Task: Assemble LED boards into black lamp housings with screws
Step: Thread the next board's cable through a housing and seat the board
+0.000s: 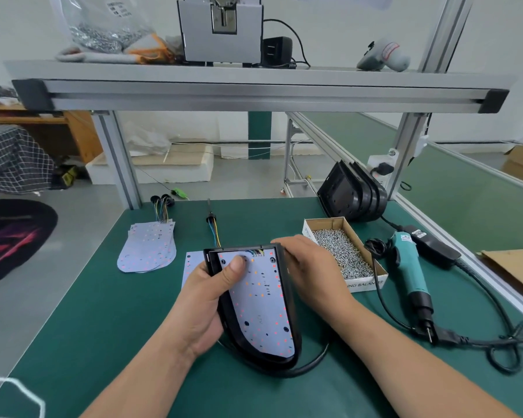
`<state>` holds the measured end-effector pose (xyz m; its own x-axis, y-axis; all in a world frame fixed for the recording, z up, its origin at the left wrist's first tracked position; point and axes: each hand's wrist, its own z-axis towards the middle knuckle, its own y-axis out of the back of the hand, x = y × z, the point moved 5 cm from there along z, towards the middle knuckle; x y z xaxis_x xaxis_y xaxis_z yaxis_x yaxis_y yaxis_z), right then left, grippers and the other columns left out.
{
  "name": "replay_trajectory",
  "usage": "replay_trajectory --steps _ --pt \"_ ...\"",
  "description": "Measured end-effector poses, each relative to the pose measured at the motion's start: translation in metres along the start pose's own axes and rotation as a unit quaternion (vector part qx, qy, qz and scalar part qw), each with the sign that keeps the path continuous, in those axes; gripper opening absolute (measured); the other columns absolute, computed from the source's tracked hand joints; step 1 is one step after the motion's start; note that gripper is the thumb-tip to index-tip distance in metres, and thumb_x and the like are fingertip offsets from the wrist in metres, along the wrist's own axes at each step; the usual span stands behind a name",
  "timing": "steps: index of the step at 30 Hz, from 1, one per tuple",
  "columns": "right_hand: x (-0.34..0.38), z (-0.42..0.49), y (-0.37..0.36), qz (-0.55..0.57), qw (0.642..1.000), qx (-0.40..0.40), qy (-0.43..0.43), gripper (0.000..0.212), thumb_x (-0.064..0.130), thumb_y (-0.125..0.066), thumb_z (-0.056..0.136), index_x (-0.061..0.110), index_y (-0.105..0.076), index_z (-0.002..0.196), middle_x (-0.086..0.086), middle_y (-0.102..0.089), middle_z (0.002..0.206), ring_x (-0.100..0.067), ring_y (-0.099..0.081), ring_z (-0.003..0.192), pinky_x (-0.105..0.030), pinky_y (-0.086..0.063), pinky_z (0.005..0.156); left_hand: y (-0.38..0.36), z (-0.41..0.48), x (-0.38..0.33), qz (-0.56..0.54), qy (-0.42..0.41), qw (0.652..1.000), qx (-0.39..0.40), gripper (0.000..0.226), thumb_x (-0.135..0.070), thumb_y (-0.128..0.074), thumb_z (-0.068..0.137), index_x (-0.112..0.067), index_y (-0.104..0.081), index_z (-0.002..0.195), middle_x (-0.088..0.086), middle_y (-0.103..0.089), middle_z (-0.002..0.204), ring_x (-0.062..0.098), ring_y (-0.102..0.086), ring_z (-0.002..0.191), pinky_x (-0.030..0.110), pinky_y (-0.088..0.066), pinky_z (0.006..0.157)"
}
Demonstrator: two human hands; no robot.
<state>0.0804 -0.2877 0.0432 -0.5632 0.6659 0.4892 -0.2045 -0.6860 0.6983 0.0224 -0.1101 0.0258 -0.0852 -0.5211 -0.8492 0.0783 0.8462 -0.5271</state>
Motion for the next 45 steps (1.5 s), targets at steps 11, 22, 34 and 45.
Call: replay_trajectory --steps 11,22,34,45 --pt "0.023 0.0 0.0 -0.005 0.998 0.054 0.044 0.044 0.017 -0.059 0.082 0.052 -0.033 0.088 0.016 -0.039 0.075 -0.014 -0.042 0.069 -0.032 -0.032 0.059 -0.012 -0.002 0.003 -0.028 -0.001 1.0 0.007 0.081 -0.048 -0.102 0.059 -0.005 -0.075 0.124 0.023 -0.071 0.133 0.035 -0.071 0.12 0.049 -0.06 0.097" --pt "0.023 -0.001 0.002 -0.017 0.997 0.042 0.057 0.033 -0.01 -0.063 0.083 0.02 -0.05 0.081 -0.002 -0.05 0.078 -0.036 -0.052 0.067 -0.05 -0.046 0.059 -0.017 -0.01 -0.004 -0.006 -0.016 0.999 0.027 0.08 -0.048 -0.101 0.06 -0.003 -0.075 0.122 0.024 -0.072 0.13 0.036 -0.072 0.115 0.054 -0.057 0.103" --pt "0.016 -0.001 0.001 -0.018 0.997 0.025 0.069 0.025 -0.009 -0.066 0.087 0.014 -0.07 0.093 0.011 -0.051 0.081 -0.026 -0.056 0.068 -0.037 -0.046 0.057 -0.019 -0.012 -0.007 -0.013 -0.011 0.999 0.032 0.064 -0.047 -0.103 0.057 -0.014 -0.082 0.108 0.013 -0.079 0.111 0.028 -0.077 0.097 0.044 -0.063 0.084" --pt "0.007 0.001 0.007 0.004 0.998 -0.009 0.057 0.015 0.012 -0.059 0.105 0.009 -0.073 0.105 -0.003 -0.07 0.094 -0.031 -0.065 0.083 -0.046 -0.055 0.072 -0.008 -0.01 0.0 -0.056 0.033 0.998 0.005 0.039 -0.037 -0.086 0.079 -0.013 -0.083 0.11 0.009 -0.079 0.102 0.024 -0.078 0.086 0.038 -0.064 0.072"
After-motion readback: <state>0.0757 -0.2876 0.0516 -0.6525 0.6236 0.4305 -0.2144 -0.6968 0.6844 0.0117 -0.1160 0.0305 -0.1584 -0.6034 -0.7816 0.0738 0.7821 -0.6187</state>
